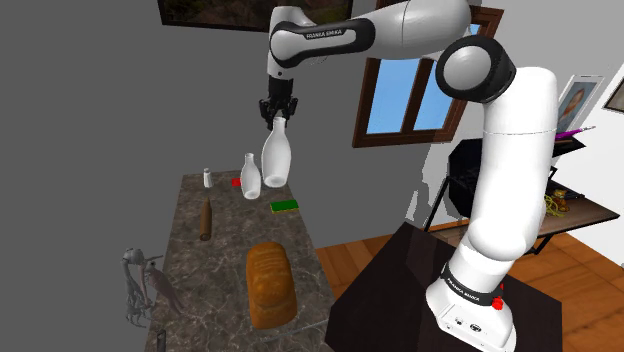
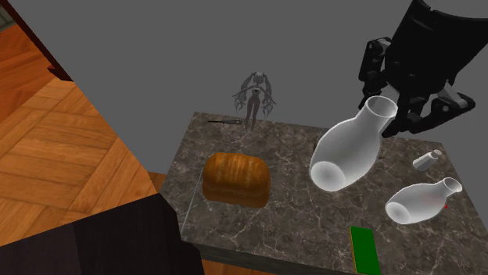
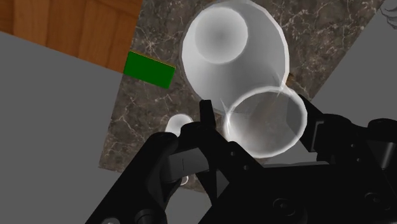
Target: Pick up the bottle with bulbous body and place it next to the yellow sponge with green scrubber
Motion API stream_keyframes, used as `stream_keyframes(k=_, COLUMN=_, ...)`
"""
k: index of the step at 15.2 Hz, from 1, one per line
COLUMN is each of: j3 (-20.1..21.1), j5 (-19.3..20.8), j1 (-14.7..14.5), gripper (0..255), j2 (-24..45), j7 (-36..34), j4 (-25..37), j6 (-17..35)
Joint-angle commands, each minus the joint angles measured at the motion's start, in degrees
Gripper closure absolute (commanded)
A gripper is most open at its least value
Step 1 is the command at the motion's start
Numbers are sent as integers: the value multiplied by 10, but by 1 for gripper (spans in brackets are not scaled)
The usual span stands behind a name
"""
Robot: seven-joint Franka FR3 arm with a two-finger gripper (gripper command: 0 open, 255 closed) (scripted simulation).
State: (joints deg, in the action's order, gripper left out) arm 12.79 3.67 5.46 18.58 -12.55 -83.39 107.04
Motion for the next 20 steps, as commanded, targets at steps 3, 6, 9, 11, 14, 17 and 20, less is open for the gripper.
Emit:
stream_keyframes(k=3, j3=-1, j5=0, j1=2, gripper=255, j2=2, j7=1, j4=-27, j6=30)
stream_keyframes(k=6, j3=-1, j5=1, j1=2, gripper=255, j2=4, j7=1, j4=-48, j6=52)
stream_keyframes(k=9, j3=-2, j5=2, j1=2, gripper=255, j2=7, j7=0, j4=-66, j6=74)
stream_keyframes(k=11, j3=-2, j5=3, j1=2, gripper=255, j2=10, j7=-1, j4=-78, j6=88)
stream_keyframes(k=14, j3=-3, j5=5, j1=3, gripper=255, j2=15, j7=-2, j4=-94, j6=109)
stream_keyframes(k=17, j3=-4, j5=7, j1=2, gripper=255, j2=21, j7=-3, j4=-109, j6=130)
stream_keyframes(k=20, j3=-5, j5=9, j1=2, gripper=255, j2=28, j7=-4, j4=-122, j6=150)
